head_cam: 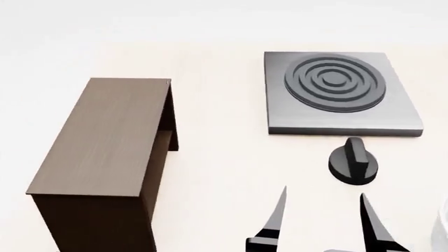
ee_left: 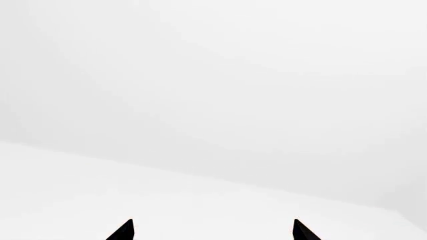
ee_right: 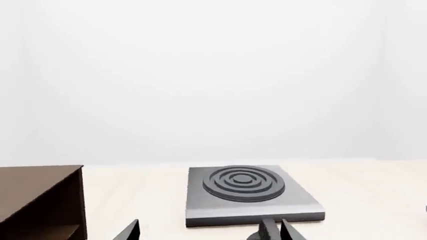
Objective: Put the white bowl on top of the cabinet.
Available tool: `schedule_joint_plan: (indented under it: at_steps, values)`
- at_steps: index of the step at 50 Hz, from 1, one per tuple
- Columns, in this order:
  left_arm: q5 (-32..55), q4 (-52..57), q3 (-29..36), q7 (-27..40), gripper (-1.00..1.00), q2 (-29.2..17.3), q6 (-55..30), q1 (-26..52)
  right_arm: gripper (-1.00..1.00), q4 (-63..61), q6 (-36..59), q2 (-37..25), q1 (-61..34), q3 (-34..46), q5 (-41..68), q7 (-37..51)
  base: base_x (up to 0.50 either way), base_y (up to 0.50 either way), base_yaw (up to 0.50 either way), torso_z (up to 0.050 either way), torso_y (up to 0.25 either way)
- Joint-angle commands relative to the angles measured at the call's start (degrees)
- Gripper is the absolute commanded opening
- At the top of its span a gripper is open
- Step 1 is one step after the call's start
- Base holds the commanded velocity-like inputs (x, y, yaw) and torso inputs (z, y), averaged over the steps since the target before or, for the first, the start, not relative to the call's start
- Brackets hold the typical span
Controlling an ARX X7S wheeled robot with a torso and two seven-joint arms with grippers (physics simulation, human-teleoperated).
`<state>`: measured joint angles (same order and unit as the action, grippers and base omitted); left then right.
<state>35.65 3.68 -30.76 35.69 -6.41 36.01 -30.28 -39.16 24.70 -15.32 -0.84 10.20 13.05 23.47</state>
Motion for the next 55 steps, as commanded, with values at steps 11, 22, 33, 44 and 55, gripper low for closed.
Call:
schedule_joint_plan:
  at_steps: [11,22,33,44,55]
  values:
    - [0.24,-0.19,0.43,0.27,1.00,-0.32,0.36,-0.13,1.00,0.44,0.08,0.15,-0.18,-1.02,2.44,0.80,0.00,0.14,0.00,0.000,0.000]
    - [0.32,-0.14,0.61,0.50,1.00,-0.43,0.48,-0.27,1.00,0.39,-1.82,-0.43,0.31,-0.57,2.01,0.87,0.28,0.00,0.00,0.000,0.000]
    - [0.34,-0.76,0.97,0.45,1.00,-0.68,0.55,0.08,1.00,0.60,1.22,-0.28,-0.91,-1.14,4.01,1.75,0.18,0.00,0.00,0.000,0.000]
    - [0.45,-1.07,1.24,0.49,1.00,-0.82,0.64,0.19,1.00,-2.04,8.42,-2.01,-3.89,-0.50,3.63,3.80,0.00,0.00,0.00,0.000,0.000]
    - [0.57,-1.00,1.29,0.69,1.00,-0.87,0.83,0.00,1.00,-6.53,16.47,-4.60,-7.39,0.25,4.35,4.23,0.00,0.00,0.00,0.000,0.000]
